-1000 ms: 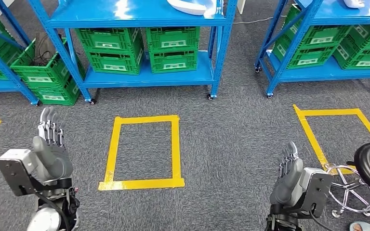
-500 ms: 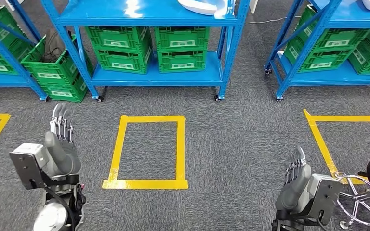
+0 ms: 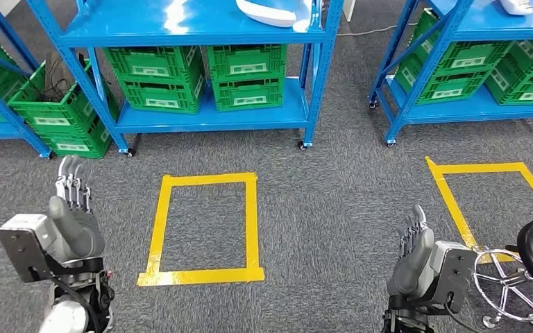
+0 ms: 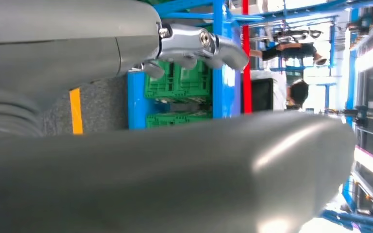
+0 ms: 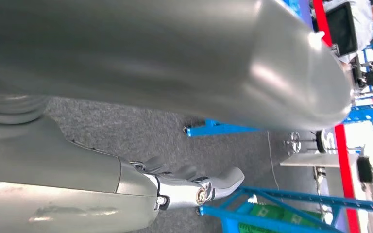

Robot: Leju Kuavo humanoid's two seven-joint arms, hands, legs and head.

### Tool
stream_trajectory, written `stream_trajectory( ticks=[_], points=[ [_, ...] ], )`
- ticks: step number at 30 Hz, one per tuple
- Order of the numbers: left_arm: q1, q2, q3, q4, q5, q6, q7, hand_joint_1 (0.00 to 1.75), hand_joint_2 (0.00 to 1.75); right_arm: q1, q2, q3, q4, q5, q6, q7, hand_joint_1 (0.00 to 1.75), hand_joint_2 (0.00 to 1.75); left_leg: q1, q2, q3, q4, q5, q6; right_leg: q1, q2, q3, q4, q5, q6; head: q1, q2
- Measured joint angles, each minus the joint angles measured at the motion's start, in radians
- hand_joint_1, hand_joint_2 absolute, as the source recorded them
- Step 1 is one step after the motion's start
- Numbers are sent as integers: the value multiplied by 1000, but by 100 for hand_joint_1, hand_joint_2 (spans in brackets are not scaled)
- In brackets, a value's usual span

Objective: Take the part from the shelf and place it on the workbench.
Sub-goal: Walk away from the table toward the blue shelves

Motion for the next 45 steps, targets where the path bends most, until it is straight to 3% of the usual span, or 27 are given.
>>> stream_trajectory(
  ticks=[2,5,6,7,8,10,12,14,17,18,21,22,23,24,25,27,29,32,34,36,38,39,40,42,43,45],
  points=[
    [-1,-1,0,-1,-1,0,0,0,0,-2,0,0,-1,0,0,0,0,0,5,-2,7,-7,-1,8,-2,-1,-17,33,-21,12,5,0],
    [-2,-2,0,-1,-1,0,1,0,0,-2,-1,1,0,0,0,0,0,0,7,-1,13,-10,-6,17,-10,0,-113,210,-89,28,22,0],
    [-2,-2,0,-1,-1,0,2,0,0,-1,-1,1,0,0,0,0,0,0,7,-2,14,-9,-8,18,-13,0,-145,260,-97,31,25,0],
    [-1,-2,0,-1,-1,0,2,0,0,1,-2,1,0,0,0,1,0,0,7,-3,16,-9,-10,19,-15,0,-163,278,-87,32,28,0],
    [-1,-2,0,-1,-1,0,3,0,0,1,-2,1,1,0,0,1,0,0,7,-4,19,-9,-12,18,-16,0,-161,256,-60,31,31,0],
    [-1,-2,0,-1,-1,-1,3,0,0,1,-2,1,1,0,0,2,0,0,7,-6,28,-9,-17,14,-18,0,-114,132,16,26,38,0],
    [-2,-2,0,-1,-2,-2,4,0,0,-1,-2,1,1,0,0,2,0,0,5,-8,31,-10,-21,6,-14,0,-67,30,48,17,42,0],
    [-3,-2,-1,-1,-7,-5,6,0,0,-2,-2,1,0,2,0,-2,0,0,5,-8,29,-13,-19,-6,-8,2,-53,6,45,7,41,0],
    [-5,-2,-3,-1,-17,-7,7,0,0,-2,-1,1,0,6,-1,-10,0,0,7,-5,22,3,-32,-21,-12,2,-38,-12,54,-13,35,0],
    [-6,-1,-3,-1,-18,-7,7,0,0,-2,-1,1,0,7,-1,-11,0,0,7,-4,5,39,-51,-24,-14,2,-32,-18,56,-19,30,0],
    [-7,-1,-4,-1,-19,-7,8,0,0,-2,-1,1,1,7,-1,-12,0,0,7,-1,-86,217,-120,-27,-11,2,-28,-20,54,-28,10,0],
    [-7,-1,-5,0,-19,-7,8,0,0,-1,-1,1,1,7,0,-12,0,0,7,-1,-105,247,-122,-28,-9,2,-28,-19,52,-29,6,0],
    [-6,-1,-5,2,-19,-8,8,0,0,-1,-1,1,2,7,0,-12,0,0,7,-1,-107,243,-108,-27,-9,2,-28,-17,51,-29,3,0],
    [-6,-1,-5,3,-18,-9,8,0,0,-1,-1,1,3,7,0,-12,0,0,7,-1,-90,203,-79,-25,-8,3,-28,-14,48,-28,0,0],
    [-7,-1,-5,4,-18,-10,8,0,0,-1,-1,1,3,7,0,-12,0,0,7,0,-61,141,-46,-22,-8,4,-27,-10,45,-25,-4,0],
    [-10,-1,-6,4,-16,-13,8,0,0,-1,-1,1,4,7,1,-12,0,0,5,2,-2,31,-16,-16,-3,6,-31,1,36,-15,-11,0],
    [-13,-1,-7,4,-11,-15,7,0,0,-1,-1,1,5,7,4,-12,0,0,0,2,20,-4,-21,-9,-2,7,-34,5,33,-3,-10,0],
    [-14,-1,-7,4,6,-16,4,0,0,-1,-1,2,6,7,5,-12,0,0,2,-1,27,-11,-16,5,-7,5,-43,14,27,12,-6,0],
    [-14,-2,-7,4,21,-16,-1,0,0,-2,-1,2,6,7,4,-13,0,0,8,-1,34,-17,-14,12,-10,5,-81,85,-9,24,3,0],
    [-13,-2,-6,4,30,-16,-6,0,0,-2,-2,2,6,7,3,-12,0,0,7,-1,35,-18,-17,17,-15,5,-146,214,-60,34,15,0],
    [-12,-2,-6,4,34,-16,-9,0,0,1,-2,2,7,7,2,-11,0,0,7,-2,37,-18,-20,19,-18,5,-195,293,-72,38,21,0],
    [-12,-2,-6,4,34,-16,-10,0,0,2,-2,2,7,7,1,-11,0,0,7,-3,39,-18,-21,19,-18,5,-195,284,-54,37,24,0],
    [-11,-2,-6,4,35,-16,-11,0,0,2,-2,2,8,7,1,-10,0,0,7,-4,43,-18,-24,17,-18,5,-177,236,-18,35,27,0],
    [-11,-2,-6,4,33,-16,-12,0,0,1,-2,2,8,8,0,-8,0,0,5,-7,50,-17,-30,11,-16,4,-112,93,46,24,35,0],
    [-11,-2,-6,4,32,-16,-13,0,0,0,-2,3,8,8,0,-7,0,0,3,-8,51,-17,-32,7,-14,5,-83,37,62,18,37,0],
    [-11,-2,-6,4,31,-15,-13,0,0,-1,-2,3,8,9,0,-5,0,0,2,-8,49,-18,-34,-4,-8,5,-63,4,58,8,37,0]
  ],
)
